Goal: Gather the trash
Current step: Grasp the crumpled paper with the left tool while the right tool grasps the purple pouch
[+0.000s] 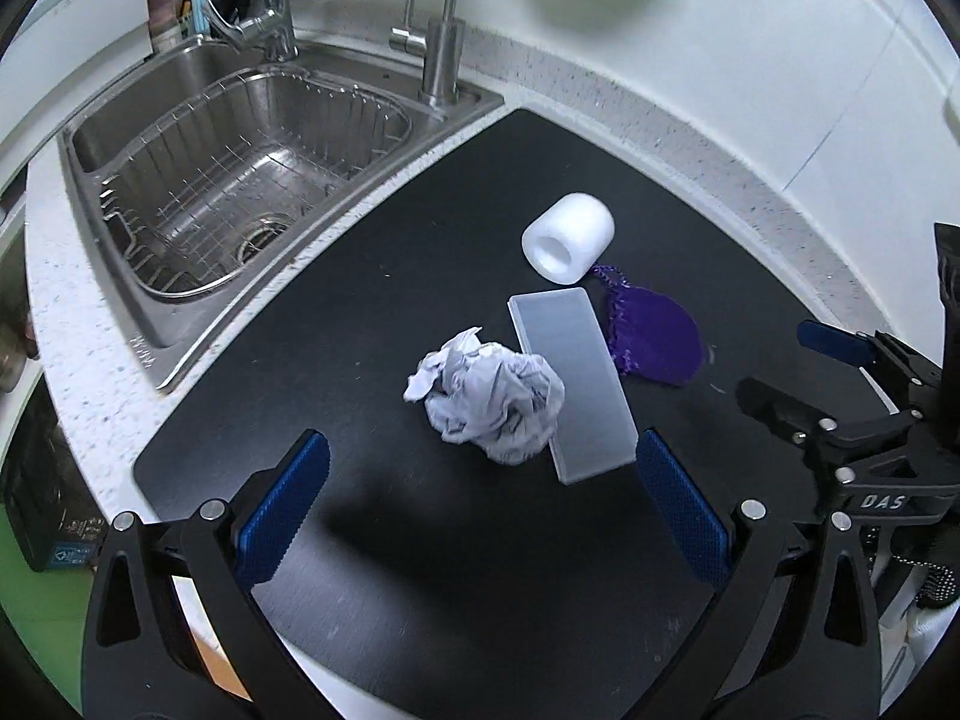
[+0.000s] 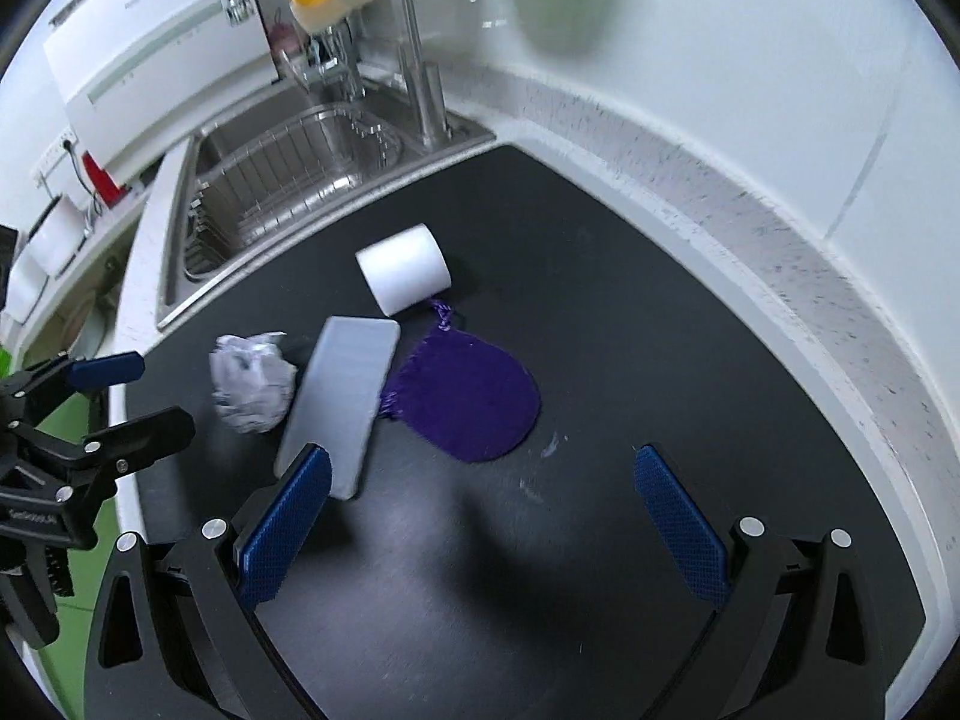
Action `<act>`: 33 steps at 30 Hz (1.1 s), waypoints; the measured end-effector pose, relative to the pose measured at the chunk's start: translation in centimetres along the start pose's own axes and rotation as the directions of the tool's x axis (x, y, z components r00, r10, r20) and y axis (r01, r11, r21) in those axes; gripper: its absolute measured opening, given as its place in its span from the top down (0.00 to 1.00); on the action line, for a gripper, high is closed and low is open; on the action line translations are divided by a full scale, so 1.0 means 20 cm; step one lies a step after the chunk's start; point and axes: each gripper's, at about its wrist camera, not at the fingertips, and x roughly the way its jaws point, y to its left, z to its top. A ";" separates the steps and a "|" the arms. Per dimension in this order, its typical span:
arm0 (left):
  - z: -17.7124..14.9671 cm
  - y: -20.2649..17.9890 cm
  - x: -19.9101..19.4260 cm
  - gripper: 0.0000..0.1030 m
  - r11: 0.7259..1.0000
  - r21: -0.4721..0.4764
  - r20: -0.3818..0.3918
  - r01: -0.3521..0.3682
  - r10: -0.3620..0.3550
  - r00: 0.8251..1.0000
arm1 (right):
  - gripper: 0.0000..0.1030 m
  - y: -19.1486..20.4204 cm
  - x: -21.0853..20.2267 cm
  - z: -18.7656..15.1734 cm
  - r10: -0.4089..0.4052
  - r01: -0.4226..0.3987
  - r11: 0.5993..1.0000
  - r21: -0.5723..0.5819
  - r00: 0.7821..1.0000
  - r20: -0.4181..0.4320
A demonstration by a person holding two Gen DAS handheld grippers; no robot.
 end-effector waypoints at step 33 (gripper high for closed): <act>0.11 0.00 0.17 0.56 0.999 0.031 0.001 -0.024 0.024 1.000 | 0.90 0.04 0.29 0.09 -0.002 -0.005 0.991 -0.133 0.998 -0.056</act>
